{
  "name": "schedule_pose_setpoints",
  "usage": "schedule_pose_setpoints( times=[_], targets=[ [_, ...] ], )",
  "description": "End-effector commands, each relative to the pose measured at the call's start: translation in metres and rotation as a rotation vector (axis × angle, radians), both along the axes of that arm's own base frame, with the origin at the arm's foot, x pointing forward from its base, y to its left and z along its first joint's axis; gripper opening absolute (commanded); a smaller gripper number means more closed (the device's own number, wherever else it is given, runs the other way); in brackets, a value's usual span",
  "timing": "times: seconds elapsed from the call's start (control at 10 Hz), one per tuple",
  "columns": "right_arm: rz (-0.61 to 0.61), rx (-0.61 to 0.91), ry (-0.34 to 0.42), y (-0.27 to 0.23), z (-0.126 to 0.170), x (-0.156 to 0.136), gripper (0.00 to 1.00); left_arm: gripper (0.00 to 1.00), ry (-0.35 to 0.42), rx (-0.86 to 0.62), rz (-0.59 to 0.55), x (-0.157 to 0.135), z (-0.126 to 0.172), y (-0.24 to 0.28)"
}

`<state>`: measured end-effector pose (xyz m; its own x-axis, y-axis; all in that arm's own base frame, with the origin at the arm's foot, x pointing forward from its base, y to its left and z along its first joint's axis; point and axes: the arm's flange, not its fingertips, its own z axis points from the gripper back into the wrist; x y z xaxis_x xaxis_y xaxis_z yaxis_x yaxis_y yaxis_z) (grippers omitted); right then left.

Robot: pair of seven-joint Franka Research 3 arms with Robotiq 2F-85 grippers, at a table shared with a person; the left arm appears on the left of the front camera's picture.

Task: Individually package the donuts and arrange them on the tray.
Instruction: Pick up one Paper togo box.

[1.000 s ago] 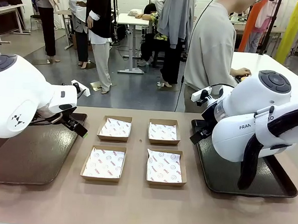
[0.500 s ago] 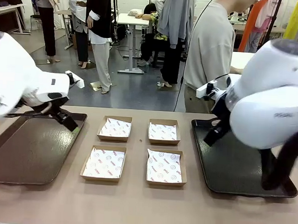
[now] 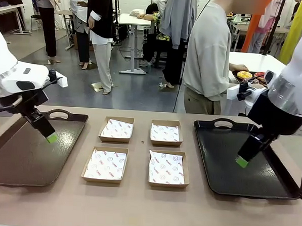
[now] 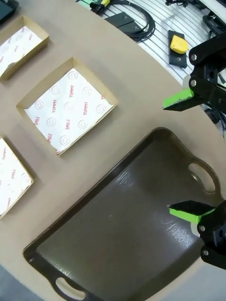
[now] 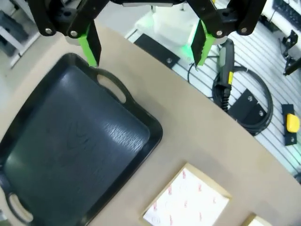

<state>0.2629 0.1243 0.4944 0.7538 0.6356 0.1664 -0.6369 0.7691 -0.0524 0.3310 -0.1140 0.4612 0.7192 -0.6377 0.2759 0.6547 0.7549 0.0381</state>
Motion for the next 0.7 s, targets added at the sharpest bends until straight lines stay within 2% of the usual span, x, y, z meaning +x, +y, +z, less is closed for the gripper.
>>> schedule_pose_setpoints(
  times=[0.0,0.1,0.2,0.3,0.5,0.6],
  targets=[
    [0.012,-0.011,-0.030,0.009,-0.015,0.022,1.00,1.00,-0.034,-0.001,0.010,0.014,-0.011,-0.004],
    [0.000,0.000,0.000,0.000,0.000,0.000,1.00,1.00,0.000,0.000,0.000,0.000,0.000,0.000],
    [-0.089,0.392,0.057,-0.027,-0.003,0.016,1.00,1.00,0.108,-0.252,0.017,0.020,-0.006,0.006],
    [-0.220,0.769,0.051,-0.062,0.001,0.021,1.00,1.00,0.174,-0.460,0.074,0.029,-0.007,0.022],
    [-0.319,1.201,0.068,-0.112,-0.003,0.018,1.00,1.00,0.280,-0.819,0.148,0.040,-0.013,0.059],
    [-0.364,1.412,0.096,-0.136,-0.013,0.015,1.00,1.00,0.378,-1.011,0.203,0.048,-0.026,0.079]
  ],
)
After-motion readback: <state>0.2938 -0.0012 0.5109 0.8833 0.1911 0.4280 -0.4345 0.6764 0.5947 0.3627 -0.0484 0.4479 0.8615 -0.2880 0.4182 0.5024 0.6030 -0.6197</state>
